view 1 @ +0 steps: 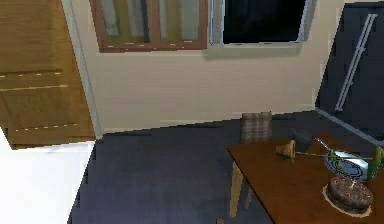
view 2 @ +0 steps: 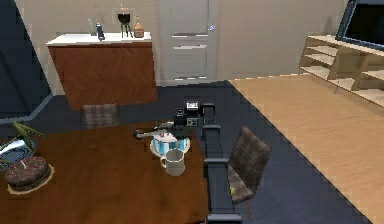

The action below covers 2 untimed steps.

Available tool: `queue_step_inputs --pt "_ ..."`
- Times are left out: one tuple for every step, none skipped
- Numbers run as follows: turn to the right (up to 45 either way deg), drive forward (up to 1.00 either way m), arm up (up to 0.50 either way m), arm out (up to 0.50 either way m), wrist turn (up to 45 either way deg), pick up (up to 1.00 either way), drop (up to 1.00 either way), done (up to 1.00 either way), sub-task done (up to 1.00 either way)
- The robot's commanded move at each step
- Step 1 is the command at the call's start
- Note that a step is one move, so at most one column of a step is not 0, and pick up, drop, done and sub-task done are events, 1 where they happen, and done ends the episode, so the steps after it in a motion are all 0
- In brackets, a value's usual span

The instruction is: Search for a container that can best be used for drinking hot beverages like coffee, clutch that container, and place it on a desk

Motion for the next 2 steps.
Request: queue_step_inputs --pt "0.0 0.0 0.0 0.0 24.0 0.0 0.0 0.0 0.0" --pt "0.0 0.0 -0.3 0.0 0.0 0.0 0.0 0.0 0.0"
